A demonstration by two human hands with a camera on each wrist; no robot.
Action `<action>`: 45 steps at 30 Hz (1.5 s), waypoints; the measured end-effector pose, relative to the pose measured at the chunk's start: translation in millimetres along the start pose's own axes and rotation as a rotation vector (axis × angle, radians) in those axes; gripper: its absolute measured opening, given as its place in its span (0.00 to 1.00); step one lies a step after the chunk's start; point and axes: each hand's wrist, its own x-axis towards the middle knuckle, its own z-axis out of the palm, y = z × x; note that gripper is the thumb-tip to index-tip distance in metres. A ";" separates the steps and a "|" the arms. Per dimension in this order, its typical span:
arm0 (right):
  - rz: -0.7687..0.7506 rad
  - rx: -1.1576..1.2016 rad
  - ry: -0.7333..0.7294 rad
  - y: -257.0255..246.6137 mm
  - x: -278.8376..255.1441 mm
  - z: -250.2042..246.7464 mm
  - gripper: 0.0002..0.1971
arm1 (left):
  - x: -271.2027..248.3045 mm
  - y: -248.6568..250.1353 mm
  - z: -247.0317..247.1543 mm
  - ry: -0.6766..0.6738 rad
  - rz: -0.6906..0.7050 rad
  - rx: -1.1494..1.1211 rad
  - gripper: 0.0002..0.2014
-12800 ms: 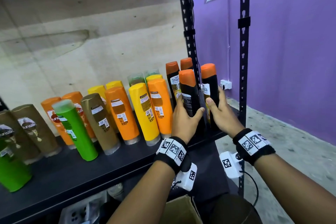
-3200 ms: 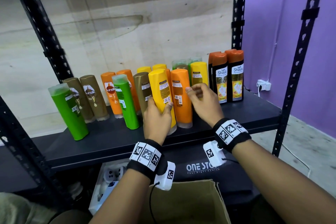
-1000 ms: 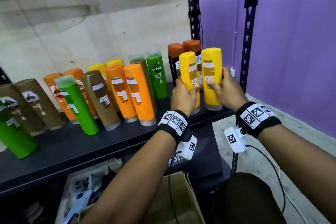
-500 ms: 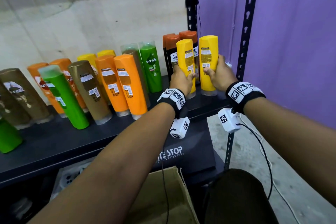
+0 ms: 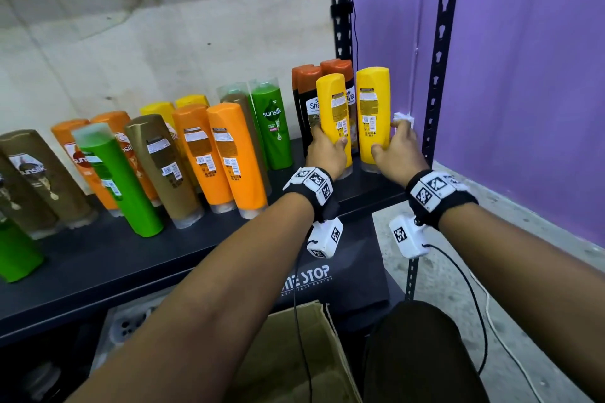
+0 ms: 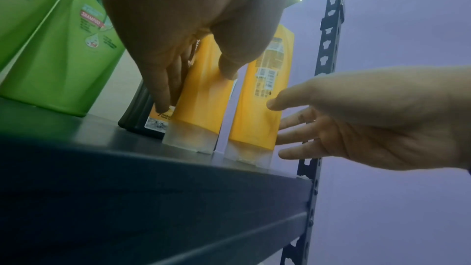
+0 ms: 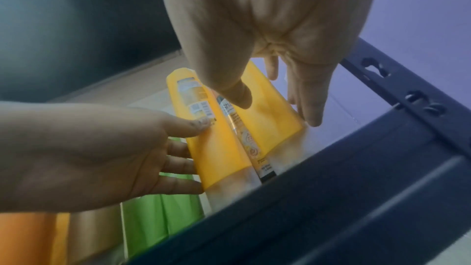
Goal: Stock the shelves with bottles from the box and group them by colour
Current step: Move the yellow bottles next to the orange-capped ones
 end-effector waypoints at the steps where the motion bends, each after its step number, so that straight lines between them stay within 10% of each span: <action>1: 0.002 -0.024 0.000 1.4 -7.4 1.2 0.30 | -4.4 -2.9 -0.8 -0.019 -0.008 0.026 0.25; 17: -0.366 -0.360 -0.115 -39.8 -53.9 -12.6 0.09 | -67.0 -25.6 -52.5 -0.060 0.092 0.400 0.13; 30: -0.431 -0.247 -0.234 -94.5 -80.9 17.4 0.08 | -100.8 -48.1 -140.6 0.327 0.151 0.156 0.08; 45: -0.477 -0.293 -0.288 -102.9 -84.3 60.8 0.09 | -86.2 -75.1 -128.9 0.386 -0.044 0.026 0.46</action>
